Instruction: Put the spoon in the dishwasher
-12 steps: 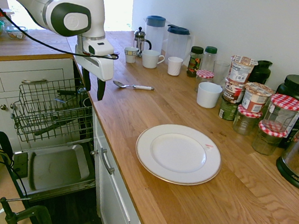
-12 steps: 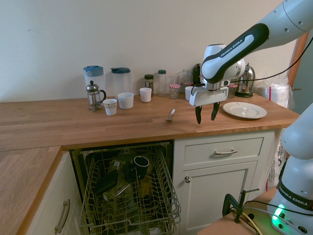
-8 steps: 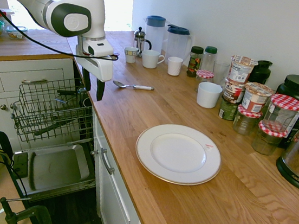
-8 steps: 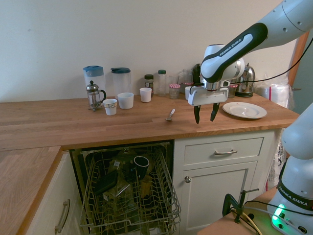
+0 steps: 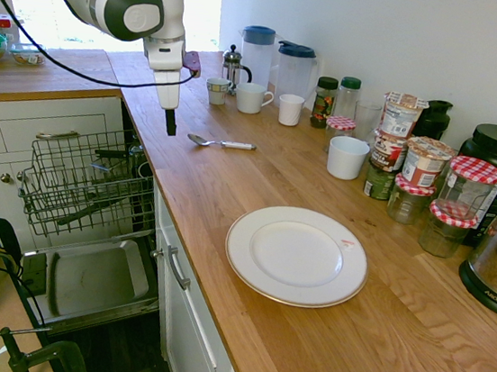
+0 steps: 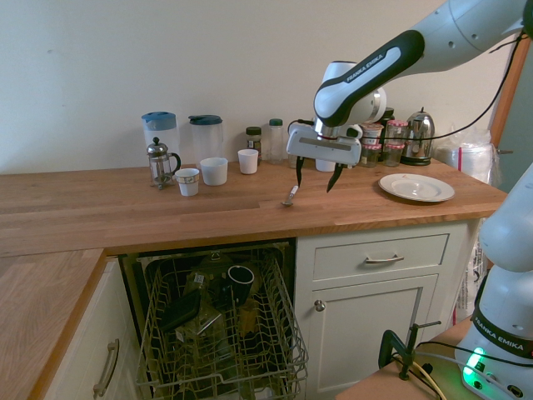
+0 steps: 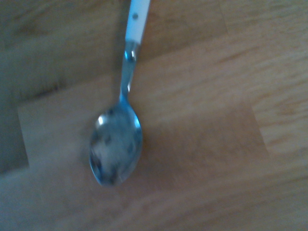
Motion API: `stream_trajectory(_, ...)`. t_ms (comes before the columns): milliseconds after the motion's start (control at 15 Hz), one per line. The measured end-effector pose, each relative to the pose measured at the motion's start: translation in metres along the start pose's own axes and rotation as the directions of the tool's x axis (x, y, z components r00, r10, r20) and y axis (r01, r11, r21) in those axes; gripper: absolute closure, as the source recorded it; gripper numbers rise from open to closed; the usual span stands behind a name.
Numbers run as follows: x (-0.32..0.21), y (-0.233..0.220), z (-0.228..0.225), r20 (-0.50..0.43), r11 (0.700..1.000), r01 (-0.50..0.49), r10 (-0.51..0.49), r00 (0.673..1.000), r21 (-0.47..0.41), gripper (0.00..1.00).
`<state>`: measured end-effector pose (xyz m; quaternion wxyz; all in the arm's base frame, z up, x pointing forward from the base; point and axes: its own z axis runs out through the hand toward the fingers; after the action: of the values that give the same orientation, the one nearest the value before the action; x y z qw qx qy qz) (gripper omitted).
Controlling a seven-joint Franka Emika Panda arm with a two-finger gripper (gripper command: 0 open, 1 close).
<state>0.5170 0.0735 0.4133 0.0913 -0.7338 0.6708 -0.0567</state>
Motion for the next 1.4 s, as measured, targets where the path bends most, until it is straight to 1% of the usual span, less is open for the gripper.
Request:
stream_trajectory(133,0.003,-0.025,0.011,-0.046,0.993,-0.120,0.121,0.992,0.013,0.00)
stream_trajectory(267,0.005,-0.045,0.023,-0.104,0.974,-0.227,0.228,0.968,0.016,0.00)
stream_trajectory(333,0.000,-0.055,0.029,-0.122,0.965,-0.262,0.262,0.957,0.015,0.00)
stream_trajectory(533,-0.022,-0.080,0.049,-0.130,0.956,-0.293,0.290,0.948,-0.006,0.00)
stream_trajectory(867,-0.011,-0.109,0.074,-0.157,0.946,-0.321,0.313,0.937,-0.030,0.00)
stream_trajectory(1133,-0.008,-0.118,0.094,-0.167,0.942,-0.332,0.320,0.933,-0.050,0.00)
stream_trajectory(1200,-0.007,-0.118,0.098,-0.169,0.941,-0.334,0.322,0.932,-0.053,1.00)
stream_trajectory(1400,-0.004,-0.117,0.103,-0.172,0.938,-0.340,0.326,0.930,-0.060,1.00)
